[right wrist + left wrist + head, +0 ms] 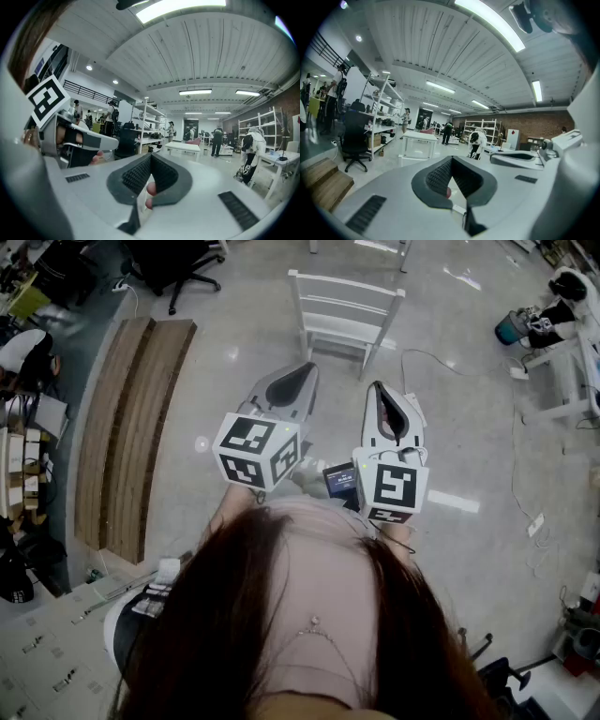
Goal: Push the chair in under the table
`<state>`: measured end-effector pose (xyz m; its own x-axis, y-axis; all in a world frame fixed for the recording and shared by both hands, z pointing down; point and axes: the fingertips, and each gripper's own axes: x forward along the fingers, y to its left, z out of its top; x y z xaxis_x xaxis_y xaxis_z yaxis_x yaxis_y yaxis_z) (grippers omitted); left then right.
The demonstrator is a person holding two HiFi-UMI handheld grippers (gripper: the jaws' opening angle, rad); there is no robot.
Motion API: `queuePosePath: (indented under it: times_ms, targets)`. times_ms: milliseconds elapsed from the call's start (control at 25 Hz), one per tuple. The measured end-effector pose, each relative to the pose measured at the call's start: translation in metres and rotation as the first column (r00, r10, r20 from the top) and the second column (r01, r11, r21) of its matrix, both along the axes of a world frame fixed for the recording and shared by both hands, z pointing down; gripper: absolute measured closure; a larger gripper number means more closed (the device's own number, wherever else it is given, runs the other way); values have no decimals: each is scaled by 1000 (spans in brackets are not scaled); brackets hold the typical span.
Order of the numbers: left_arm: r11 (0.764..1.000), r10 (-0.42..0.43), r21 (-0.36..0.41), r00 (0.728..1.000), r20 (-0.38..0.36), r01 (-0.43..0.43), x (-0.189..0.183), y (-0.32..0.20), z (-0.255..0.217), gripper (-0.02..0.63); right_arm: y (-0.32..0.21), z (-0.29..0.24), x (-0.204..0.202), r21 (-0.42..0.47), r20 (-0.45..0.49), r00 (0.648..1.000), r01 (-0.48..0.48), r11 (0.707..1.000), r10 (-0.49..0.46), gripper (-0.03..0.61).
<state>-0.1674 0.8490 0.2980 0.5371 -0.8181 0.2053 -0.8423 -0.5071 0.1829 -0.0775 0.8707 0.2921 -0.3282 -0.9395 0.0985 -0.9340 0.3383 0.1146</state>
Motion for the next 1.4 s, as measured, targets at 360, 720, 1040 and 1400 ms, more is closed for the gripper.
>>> queuePosePath:
  times_ms: [360, 720, 1040, 1400]
  targets:
    - [1000, -25, -3, 1000, -1, 25, 0, -7, 4, 606, -11, 0, 11, -4, 33, 999, -9, 1000, 10, 558]
    - [1000, -7, -4, 1000, 3, 7, 3, -32, 13, 606, -36, 10, 10, -15, 28, 1000, 8, 1000, -8, 558]
    - [1000, 23, -7, 1000, 0, -23, 10, -97, 17, 606, -93, 16, 15, -26, 20, 1000, 0, 1000, 0, 558]
    - [998, 60, -6, 998, -8, -60, 6, -168, 12, 606, -162, 11, 15, -35, 18, 999, -36, 999, 36, 558]
